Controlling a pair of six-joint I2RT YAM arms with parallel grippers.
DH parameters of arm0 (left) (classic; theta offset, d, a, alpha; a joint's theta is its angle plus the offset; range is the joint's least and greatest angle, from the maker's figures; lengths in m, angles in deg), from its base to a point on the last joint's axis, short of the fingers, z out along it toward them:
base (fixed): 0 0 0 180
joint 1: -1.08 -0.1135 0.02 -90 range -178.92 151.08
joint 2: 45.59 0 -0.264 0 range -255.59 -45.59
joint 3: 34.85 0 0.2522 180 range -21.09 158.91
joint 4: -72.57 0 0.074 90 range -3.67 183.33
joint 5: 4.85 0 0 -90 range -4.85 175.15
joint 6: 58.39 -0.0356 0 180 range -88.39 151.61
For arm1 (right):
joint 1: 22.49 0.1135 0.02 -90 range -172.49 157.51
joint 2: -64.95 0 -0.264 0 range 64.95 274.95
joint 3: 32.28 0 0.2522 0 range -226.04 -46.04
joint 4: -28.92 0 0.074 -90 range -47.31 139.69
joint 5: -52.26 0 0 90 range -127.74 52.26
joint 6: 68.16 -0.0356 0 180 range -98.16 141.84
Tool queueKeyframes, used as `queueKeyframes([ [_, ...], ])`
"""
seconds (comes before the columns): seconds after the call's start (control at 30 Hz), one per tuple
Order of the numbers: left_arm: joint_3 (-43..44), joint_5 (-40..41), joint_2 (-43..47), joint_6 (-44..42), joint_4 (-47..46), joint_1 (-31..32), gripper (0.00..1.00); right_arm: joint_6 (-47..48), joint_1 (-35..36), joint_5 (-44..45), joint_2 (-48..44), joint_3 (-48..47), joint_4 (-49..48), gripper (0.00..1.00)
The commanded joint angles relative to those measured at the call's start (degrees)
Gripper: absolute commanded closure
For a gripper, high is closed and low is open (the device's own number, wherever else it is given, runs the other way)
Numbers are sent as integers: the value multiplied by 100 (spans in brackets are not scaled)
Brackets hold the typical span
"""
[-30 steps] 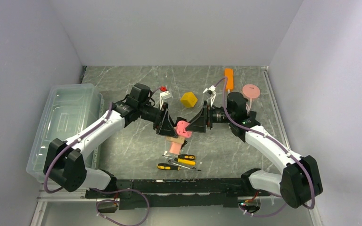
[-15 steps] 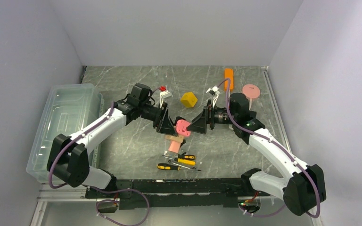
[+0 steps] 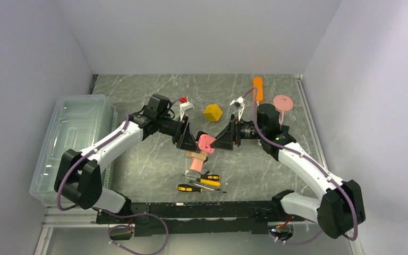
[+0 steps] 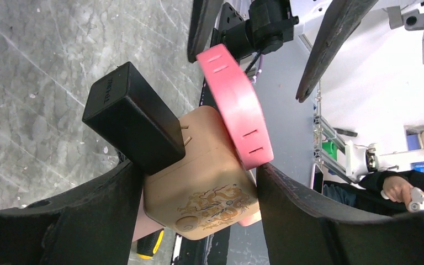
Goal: Pull the plug off the socket
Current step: Remove the plug from the socket.
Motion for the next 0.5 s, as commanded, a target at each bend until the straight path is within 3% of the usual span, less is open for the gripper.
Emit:
queueKeyframes([
  [0.0, 220, -32, -165, 201, -41, -159, 100, 15, 10, -207, -259, -78, -328, 32],
  [0.2, 241, 79, -329, 368, -16, -315, 100, -98, 10, -299, -333, 56, -443, 46],
  [0.37, 222, 9, -386, 449, -83, -386, 100, -38, 10, -306, -336, 116, -395, 49],
  [0.47, 253, 117, -458, 422, 18, -388, 100, -66, 10, -380, -286, 119, -462, 57],
])
